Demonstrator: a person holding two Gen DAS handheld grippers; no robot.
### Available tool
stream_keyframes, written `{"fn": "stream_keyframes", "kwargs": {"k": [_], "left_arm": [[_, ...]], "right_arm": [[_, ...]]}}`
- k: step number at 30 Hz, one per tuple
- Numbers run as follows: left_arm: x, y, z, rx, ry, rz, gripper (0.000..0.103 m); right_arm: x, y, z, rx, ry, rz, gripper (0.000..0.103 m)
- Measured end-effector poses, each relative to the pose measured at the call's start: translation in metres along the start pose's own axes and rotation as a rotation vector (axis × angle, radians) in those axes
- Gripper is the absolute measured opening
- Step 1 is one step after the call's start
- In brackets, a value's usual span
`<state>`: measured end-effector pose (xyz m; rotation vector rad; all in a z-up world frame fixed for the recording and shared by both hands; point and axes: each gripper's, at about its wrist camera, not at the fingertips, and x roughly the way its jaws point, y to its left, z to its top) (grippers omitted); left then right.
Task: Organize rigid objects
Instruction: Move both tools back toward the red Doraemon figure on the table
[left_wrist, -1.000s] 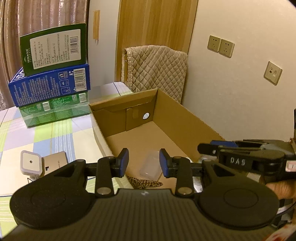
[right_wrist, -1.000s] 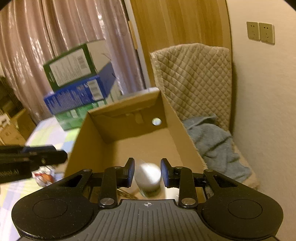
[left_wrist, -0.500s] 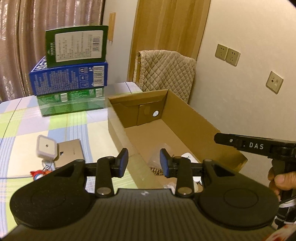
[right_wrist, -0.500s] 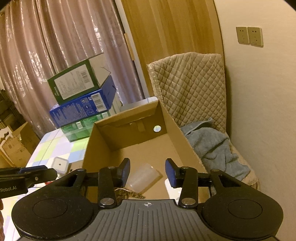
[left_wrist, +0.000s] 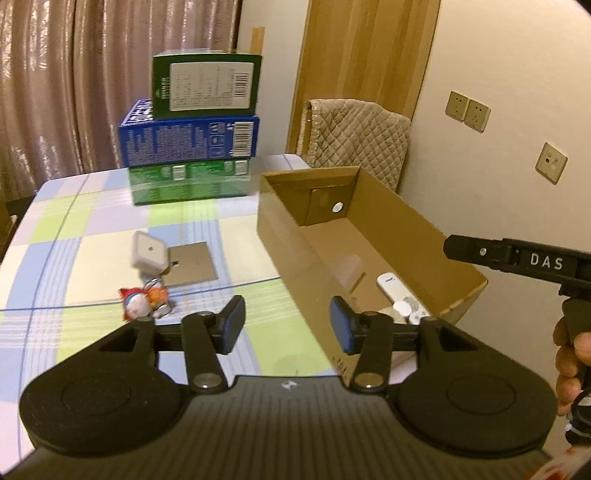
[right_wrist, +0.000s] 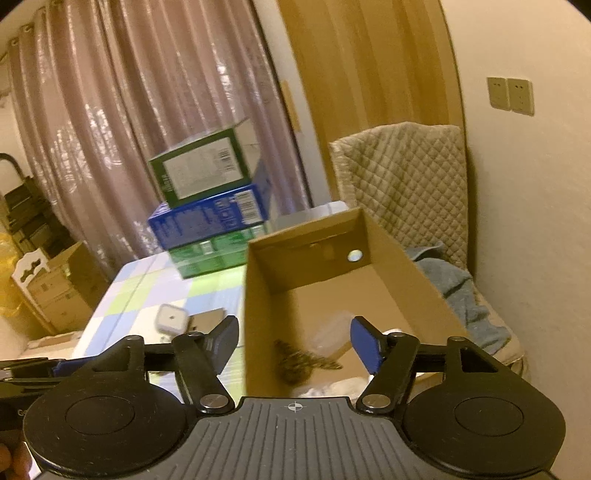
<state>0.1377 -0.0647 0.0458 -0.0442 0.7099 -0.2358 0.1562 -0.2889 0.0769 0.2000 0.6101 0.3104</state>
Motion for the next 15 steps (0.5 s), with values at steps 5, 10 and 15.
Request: {"fn": "stream_keyframes", "kwargs": {"k": [5,10,15], "left_arm": [[-0.019,0.013,-0.012,-0.015,-0.001,0.019,0.060],[-0.035,0.028,-0.024,-0.033,-0.004,0.031,0.068],[-0.053,0.049,-0.039,-0.039,-0.012,0.064,0.078]], "right_arm": [[-0.008,0.020,-0.009,-0.006,0.006,0.003,0.081],[-0.011,0.032,-0.016,-0.010,0.016,0.009,0.082],[-0.015,0.048,-0.021,-0.038,0.025,0.027,0.082]]}}
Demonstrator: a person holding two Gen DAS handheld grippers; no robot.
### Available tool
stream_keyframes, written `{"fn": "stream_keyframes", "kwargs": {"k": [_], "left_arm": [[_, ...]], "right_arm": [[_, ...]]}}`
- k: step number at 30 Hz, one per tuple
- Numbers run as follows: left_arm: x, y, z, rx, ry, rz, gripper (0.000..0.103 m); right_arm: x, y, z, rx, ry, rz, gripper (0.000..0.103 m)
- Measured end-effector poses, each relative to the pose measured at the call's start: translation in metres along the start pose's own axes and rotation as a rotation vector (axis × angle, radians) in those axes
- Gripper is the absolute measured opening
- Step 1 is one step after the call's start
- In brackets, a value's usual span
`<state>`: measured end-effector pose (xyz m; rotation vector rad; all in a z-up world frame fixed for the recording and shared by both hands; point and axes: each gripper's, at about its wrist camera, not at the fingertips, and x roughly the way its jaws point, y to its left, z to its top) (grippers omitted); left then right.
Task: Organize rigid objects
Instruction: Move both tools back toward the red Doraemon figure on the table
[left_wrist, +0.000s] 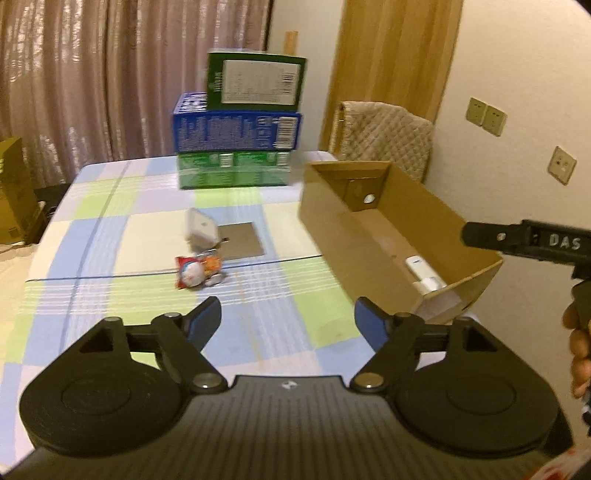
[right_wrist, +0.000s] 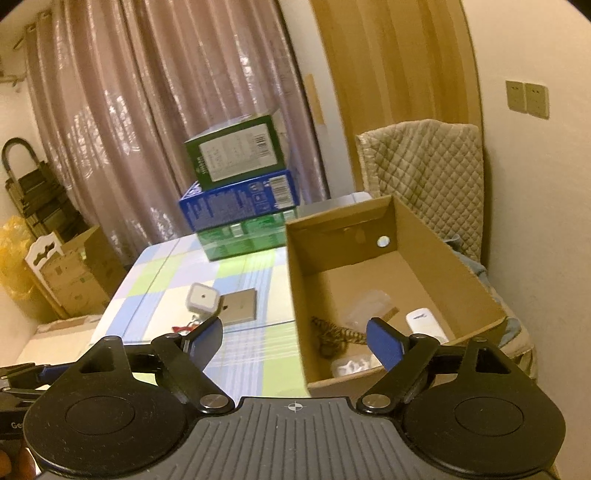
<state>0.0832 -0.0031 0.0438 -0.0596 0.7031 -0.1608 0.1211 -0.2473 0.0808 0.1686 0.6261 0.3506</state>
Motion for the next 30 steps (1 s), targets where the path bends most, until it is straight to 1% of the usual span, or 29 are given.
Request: {"fn": "stream_keyframes", "kwargs": {"k": [2,8,12,15,18,21,30], "left_arm": [[-0.006,0.012,-0.005,-0.008,-0.002,0.024,0.080],[-0.018,0.044,-0.013,-0.047,-0.004,0.090,0.080],[-0.022,0.063,-0.017,-0.076,-0.004,0.119,0.083],[-0.022,0.074,-0.018,-0.093,-0.006,0.134,0.083],[-0.021,0.081,-0.019,-0.092,-0.014,0.147,0.083],[-0.019,0.084,-0.020,-0.055,-0.018,0.181,0.083],[-0.007,0.099,-0.018,-0.066,-0.013,0.166,0.083]], "right_arm": [[0.000,0.007,-0.003,-0.009,0.006,0.010,0.082],[0.007,0.029,-0.014,-0.026,0.030,0.048,0.082],[0.013,0.043,-0.018,-0.045,0.043,0.073,0.082],[0.018,0.052,-0.022,-0.060,0.054,0.086,0.083],[0.022,0.057,-0.025,-0.069,0.063,0.092,0.082],[0.026,0.060,-0.028,-0.073,0.072,0.092,0.082],[0.038,0.072,-0.037,-0.101,0.095,0.103,0.082]]}}
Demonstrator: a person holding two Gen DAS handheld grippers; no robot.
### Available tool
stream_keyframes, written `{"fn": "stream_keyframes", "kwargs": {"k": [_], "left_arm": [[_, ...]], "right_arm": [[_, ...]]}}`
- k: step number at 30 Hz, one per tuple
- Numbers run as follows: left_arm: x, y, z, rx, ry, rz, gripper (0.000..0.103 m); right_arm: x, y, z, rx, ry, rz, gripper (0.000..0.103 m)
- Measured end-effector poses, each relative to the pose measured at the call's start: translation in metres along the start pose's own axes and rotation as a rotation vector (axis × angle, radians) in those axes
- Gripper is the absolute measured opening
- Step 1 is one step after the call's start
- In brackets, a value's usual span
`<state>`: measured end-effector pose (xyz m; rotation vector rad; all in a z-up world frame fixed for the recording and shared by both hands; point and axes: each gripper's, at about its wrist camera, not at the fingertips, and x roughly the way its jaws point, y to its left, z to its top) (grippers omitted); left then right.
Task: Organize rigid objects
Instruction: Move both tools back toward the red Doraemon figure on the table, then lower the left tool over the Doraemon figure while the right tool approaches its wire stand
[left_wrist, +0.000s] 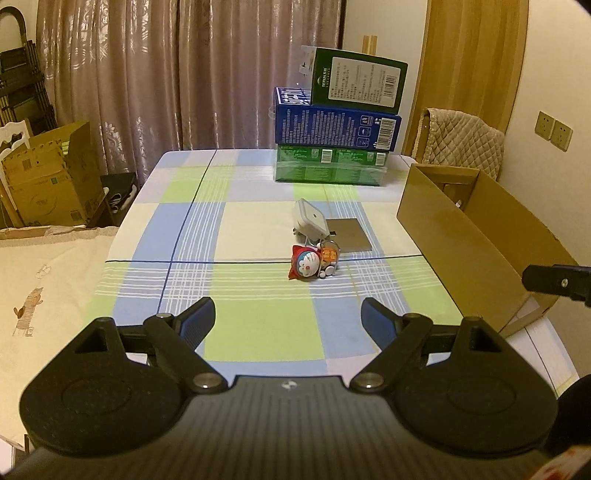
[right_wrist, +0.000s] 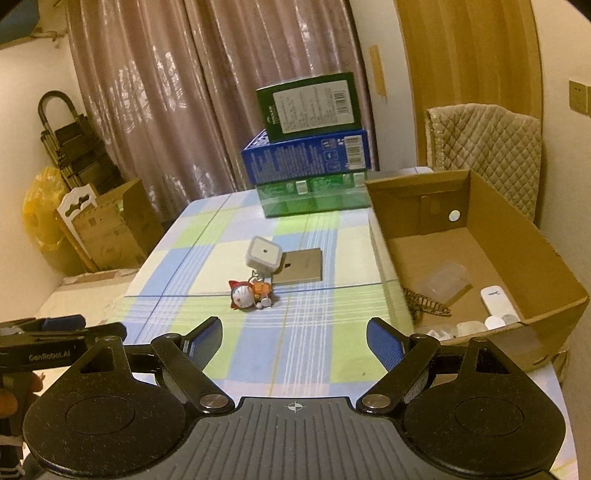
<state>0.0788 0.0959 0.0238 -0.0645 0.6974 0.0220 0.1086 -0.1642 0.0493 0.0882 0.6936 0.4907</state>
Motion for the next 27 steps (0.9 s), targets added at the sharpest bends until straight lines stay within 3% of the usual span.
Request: {"fn": "stream_keyframes", "kwargs": {"k": [8,13,27], "left_arm": [[0.018,0.003,0.003,0.007,0.002,-0.020,0.083],[0.031,0.004,0.004,0.052,-0.036,-0.014,0.083],[0.116,0.019,0.008,0.097,0.072,-0.012,0.083]], "right_arm": [[0.018,0.004,0.000,-0.012,0.016,0.011,0.082],[0.034,0.008,0.002,-0.038,0.024,0.029,0.082],[0.112,0.013,-0.001,-0.074,0.072,0.050,0.082]]}}
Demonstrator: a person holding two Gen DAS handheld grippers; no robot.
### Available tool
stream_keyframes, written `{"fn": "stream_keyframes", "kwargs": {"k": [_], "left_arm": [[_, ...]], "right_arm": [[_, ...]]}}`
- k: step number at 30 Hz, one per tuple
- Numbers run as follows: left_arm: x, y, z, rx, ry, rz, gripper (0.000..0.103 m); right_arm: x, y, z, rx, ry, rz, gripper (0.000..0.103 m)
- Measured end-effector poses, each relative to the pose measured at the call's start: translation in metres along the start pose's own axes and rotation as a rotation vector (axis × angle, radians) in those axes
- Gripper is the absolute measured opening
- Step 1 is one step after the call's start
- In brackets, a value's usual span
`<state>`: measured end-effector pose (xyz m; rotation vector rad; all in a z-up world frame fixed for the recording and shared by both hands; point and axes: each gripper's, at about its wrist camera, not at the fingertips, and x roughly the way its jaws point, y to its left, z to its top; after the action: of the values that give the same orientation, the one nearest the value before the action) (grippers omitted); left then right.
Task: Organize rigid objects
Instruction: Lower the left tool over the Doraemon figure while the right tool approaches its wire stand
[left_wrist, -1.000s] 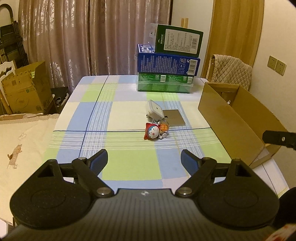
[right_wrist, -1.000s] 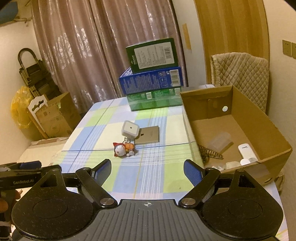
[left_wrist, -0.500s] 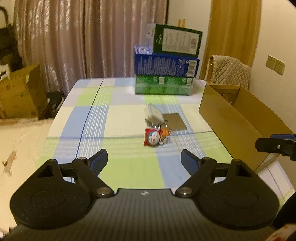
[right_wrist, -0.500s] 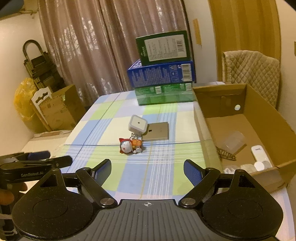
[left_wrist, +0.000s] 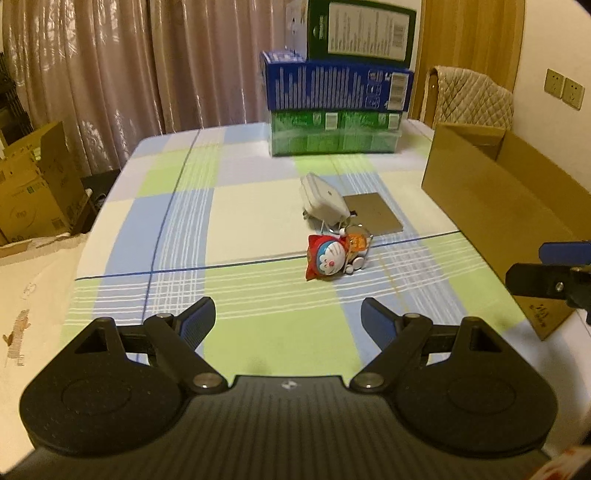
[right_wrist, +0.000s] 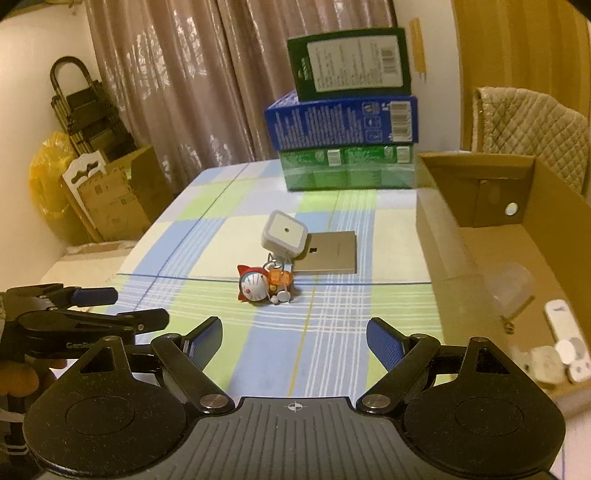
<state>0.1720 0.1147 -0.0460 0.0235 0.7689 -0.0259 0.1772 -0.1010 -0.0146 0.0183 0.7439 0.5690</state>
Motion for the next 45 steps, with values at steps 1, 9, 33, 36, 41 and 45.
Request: {"fn": "stream_keyframes", "kwargs": {"k": [1,9,33,36,41,45], "left_arm": [[0.007,0.002,0.000,-0.002,0.001,-0.010,0.083],[0.064,0.002,0.002,0.070,0.006,-0.075,0.075],[0.150,-0.009,0.026,0.365,-0.045,-0.319,0.052],[0.152,-0.011,0.026,0.375,-0.040,-0.337,0.043],[0.143,-0.015,0.021,0.360,0.009,-0.363,0.040],[0.130,-0.020,0.014,0.316,0.041,-0.332,0.039]], "right_arm": [[0.006,0.000,0.000,-0.006,0.001,0.003,0.082],[0.061,-0.011,0.003,-0.029,0.024,0.008,0.082],[0.127,-0.041,0.019,-0.031,0.067,-0.037,0.082],[0.128,-0.043,0.020,-0.025,0.065,-0.045,0.082],[0.126,-0.046,0.021,-0.012,0.062,-0.049,0.082],[0.122,-0.048,0.021,-0.003,0.057,-0.052,0.082]]}}
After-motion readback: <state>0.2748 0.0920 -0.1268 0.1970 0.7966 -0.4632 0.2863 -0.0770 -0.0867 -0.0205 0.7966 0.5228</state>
